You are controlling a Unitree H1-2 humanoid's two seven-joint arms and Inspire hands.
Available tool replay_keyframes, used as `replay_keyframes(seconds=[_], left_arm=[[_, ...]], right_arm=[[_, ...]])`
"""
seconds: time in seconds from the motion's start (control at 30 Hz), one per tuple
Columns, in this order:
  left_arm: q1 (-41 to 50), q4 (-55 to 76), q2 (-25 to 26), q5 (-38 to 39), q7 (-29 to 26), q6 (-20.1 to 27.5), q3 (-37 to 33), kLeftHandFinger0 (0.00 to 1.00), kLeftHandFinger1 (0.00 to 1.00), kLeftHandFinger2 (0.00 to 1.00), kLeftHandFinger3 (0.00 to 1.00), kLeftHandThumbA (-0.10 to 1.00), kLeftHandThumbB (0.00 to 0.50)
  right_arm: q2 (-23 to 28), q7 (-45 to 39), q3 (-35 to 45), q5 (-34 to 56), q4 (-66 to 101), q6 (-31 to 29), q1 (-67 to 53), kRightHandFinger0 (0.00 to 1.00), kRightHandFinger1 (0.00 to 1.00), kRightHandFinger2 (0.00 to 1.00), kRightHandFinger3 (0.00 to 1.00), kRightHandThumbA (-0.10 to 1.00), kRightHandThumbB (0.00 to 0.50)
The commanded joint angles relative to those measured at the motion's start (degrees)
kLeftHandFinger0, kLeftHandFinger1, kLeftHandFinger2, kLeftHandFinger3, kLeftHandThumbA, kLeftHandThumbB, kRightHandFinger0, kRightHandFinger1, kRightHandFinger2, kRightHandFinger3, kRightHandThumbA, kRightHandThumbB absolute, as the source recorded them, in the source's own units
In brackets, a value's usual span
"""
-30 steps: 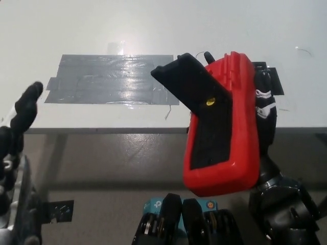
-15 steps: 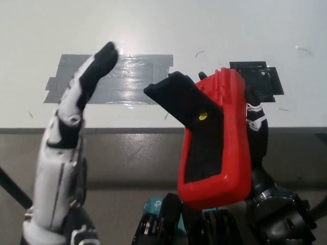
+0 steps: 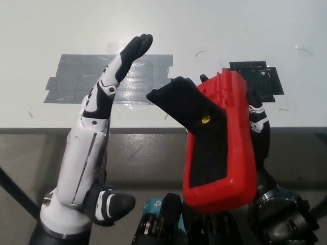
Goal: The robot first picks the multimeter with right hand and then unfolds the black stand on the back of it using left hand
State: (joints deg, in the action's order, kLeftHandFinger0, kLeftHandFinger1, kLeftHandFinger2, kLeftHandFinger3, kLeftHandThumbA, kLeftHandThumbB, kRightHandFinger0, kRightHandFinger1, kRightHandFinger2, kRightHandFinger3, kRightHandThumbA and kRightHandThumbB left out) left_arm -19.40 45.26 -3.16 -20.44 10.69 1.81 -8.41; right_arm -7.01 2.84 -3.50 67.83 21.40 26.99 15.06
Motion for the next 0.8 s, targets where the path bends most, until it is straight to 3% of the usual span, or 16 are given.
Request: replay_keyframes(seconds=[0.0, 0.1, 0.2, 0.33, 0.4, 0.53, 0.77], left_arm=[[-0.2, -0.1, -0.9, -1.2, 0.2, -1.5, -0.9, 1.0, 1.0, 1.0, 1.0, 1.0, 0.466], [0.3, -0.4, -0.9, -1.4, 0.3, -1.4, -1.5, 1.0, 1.0, 1.0, 1.0, 1.0, 0.491], [0.8, -1.1, -1.0, -1.3, -0.1, -1.2, -1.8, 1.0, 1.0, 1.0, 1.0, 1.0, 0.5], [1.3, -0.7, -1.1, -2.6, 0.2, -1.8, -2.3, 1.0, 1.0, 0.99, 1.0, 1.0, 0.5], [1.1, -0.2, -0.5, -2.3, 0.9, -2.3, -2.5, 1.0, 1.0, 1.0, 1.0, 1.0, 0.488], [1.4, -0.2, 1.0, -2.1, 2.0, -1.3, -3.4, 1.0, 1.0, 1.0, 1.0, 1.0, 0.448], [1.8, -0.2, 1.7, -4.2, 2.0, -0.6, -3.9, 1.0, 1.0, 1.0, 1.0, 1.0, 0.432]], right_arm=[[-0.3, -2.1, -0.8, 2.6, 3.2, -0.1, 1.2, 0.0, 0.0, 0.45, 0.52, -0.1, 0.151], [-0.3, -1.9, -0.9, 2.9, 3.5, -0.1, 1.2, 0.0, 0.0, 0.42, 0.48, -0.1, 0.149], [-0.2, -1.9, -0.9, 3.1, 3.7, -0.1, 1.6, 0.0, 0.0, 0.42, 0.5, -0.1, 0.155], [0.0, -1.2, -1.1, 3.3, 4.5, -0.1, 1.5, 0.0, 0.0, 0.27, 0.26, -0.1, 0.161], [-0.1, -0.8, -1.1, 3.6, 4.5, -0.1, 1.7, 0.0, 0.0, 0.24, 0.23, -0.1, 0.166], [0.0, -0.3, -1.2, 4.3, 5.1, -0.1, 1.6, 0.0, 0.0, 0.27, 0.18, -0.1, 0.17], [0.3, -0.5, -1.4, 4.0, 5.8, -0.1, 1.6, 0.0, 0.0, 0.27, 0.13, -0.1, 0.172]])
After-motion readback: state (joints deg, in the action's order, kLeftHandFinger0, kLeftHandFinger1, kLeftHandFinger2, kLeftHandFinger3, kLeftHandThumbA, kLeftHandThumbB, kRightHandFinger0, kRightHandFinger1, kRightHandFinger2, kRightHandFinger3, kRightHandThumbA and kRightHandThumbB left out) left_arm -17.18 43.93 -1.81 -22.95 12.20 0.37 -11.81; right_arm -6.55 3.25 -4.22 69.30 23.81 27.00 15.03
